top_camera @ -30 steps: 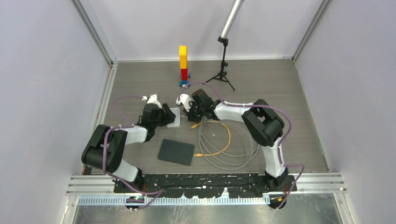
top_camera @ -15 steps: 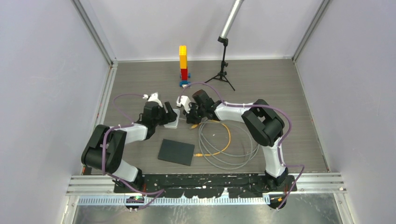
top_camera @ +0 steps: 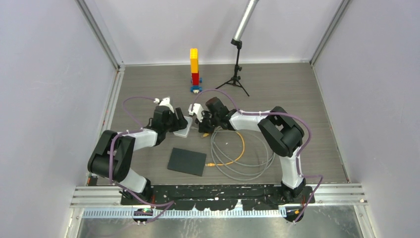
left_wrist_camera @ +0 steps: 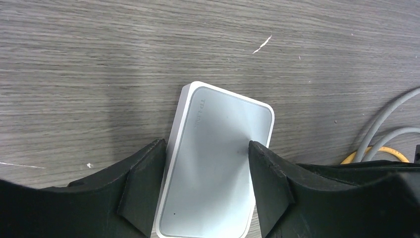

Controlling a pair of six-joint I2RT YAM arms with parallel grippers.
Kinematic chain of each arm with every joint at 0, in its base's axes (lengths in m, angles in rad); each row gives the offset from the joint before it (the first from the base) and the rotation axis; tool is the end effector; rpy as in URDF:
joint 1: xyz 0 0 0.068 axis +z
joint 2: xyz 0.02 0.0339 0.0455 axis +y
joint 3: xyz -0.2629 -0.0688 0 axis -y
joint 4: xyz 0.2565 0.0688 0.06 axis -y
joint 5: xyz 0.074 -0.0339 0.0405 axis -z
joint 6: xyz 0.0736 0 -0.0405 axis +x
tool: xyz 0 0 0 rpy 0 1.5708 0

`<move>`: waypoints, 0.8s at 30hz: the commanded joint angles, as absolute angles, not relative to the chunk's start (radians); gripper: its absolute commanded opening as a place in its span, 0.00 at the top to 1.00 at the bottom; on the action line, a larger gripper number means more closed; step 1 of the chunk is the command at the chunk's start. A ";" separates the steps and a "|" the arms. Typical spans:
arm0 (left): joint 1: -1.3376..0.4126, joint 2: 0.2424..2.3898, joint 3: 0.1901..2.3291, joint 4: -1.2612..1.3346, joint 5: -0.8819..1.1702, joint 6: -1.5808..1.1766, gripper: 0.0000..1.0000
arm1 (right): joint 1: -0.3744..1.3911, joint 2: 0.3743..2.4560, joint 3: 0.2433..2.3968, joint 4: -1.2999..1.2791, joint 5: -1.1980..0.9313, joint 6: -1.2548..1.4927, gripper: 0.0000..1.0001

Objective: Insert the plug into the switch port
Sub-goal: Insert the connector into the switch port.

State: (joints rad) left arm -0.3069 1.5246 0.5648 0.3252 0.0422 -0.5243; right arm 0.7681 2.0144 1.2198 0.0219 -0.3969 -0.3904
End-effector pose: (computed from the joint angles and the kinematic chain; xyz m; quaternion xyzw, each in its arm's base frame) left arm 0.3069 -0.1005 0.1130 -0.0873 0.8880 -0.1993 0.4051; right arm 0.3089 0.3379 0.1109 -0.5586 0.7141 0.2499 0.3400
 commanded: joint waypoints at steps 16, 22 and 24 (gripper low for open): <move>-0.316 1.547 0.569 0.328 0.046 -0.512 0.35 | 0.758 1.964 1.235 -0.078 -0.234 -0.408 0.99; -0.316 1.555 0.573 0.333 0.050 -0.508 0.36 | 0.757 1.986 1.267 -0.086 -0.245 -0.410 1.00; -0.316 1.556 0.572 0.334 0.051 -0.508 0.36 | 0.757 1.993 1.273 -0.084 -0.248 -0.408 0.99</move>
